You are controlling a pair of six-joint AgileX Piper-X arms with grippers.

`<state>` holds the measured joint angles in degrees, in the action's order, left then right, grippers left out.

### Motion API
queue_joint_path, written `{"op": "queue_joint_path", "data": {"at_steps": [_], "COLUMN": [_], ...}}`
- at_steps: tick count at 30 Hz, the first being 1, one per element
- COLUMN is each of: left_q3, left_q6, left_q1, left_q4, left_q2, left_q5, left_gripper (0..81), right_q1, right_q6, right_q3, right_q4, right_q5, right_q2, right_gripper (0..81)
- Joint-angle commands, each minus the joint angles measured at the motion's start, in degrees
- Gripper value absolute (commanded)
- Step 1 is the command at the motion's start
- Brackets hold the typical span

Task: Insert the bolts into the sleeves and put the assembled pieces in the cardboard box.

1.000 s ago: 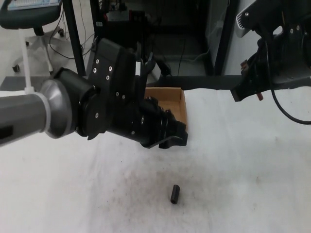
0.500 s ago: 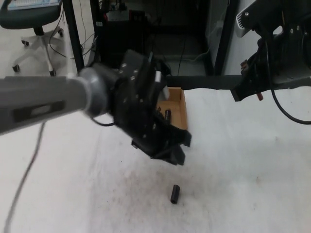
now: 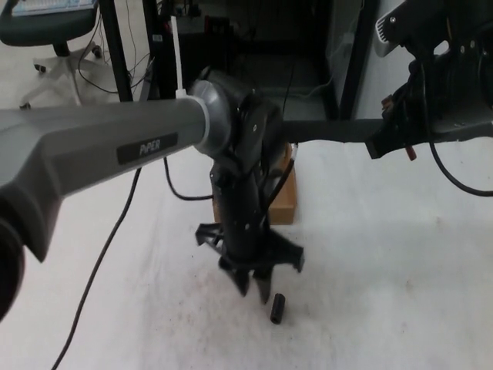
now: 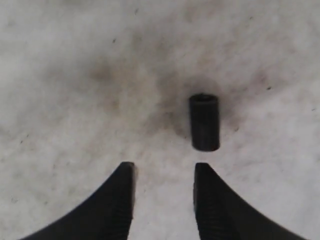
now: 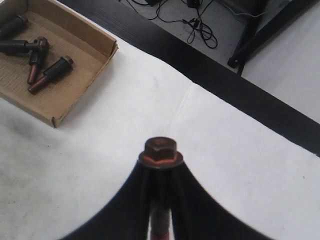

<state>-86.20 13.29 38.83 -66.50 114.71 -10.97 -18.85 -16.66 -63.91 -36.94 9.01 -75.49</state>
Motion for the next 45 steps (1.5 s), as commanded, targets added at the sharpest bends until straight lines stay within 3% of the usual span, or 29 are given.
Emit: {"op": "queue_joint_path", "data": {"at_steps": [1,10,15,31,45], "left_q3": [-0.59,-0.59,-0.59,-0.59,-0.43], "left_q6": [0.01,1.41,1.29,0.21,-0.23], "left_q1": [0.17,4.44,7.08,7.15,7.15], "left_q4": [-1.69,4.62,9.15,14.79,8.13], "left_q2": [0.11,0.1,0.1,0.74,4.44], "left_q5": [1.94,1.92,6.03,8.83,8.8], "left_gripper": [36.8,36.7,36.7,36.7,36.7], "right_q1": [0.18,0.18,0.58,2.95,2.95], "right_q6": [1.74,1.75,1.24,1.49,1.49], "right_q3": [-0.47,-0.47,-0.47,-0.47,-0.47], "right_q4": [0.37,0.37,0.22,-0.14,-0.14], "right_q5": [0.08,0.51,4.78,4.38,4.38], "right_q2": [0.75,0.75,0.75,0.8,0.8], "right_gripper": [1.8,1.8,1.8,1.8,1.8]}}
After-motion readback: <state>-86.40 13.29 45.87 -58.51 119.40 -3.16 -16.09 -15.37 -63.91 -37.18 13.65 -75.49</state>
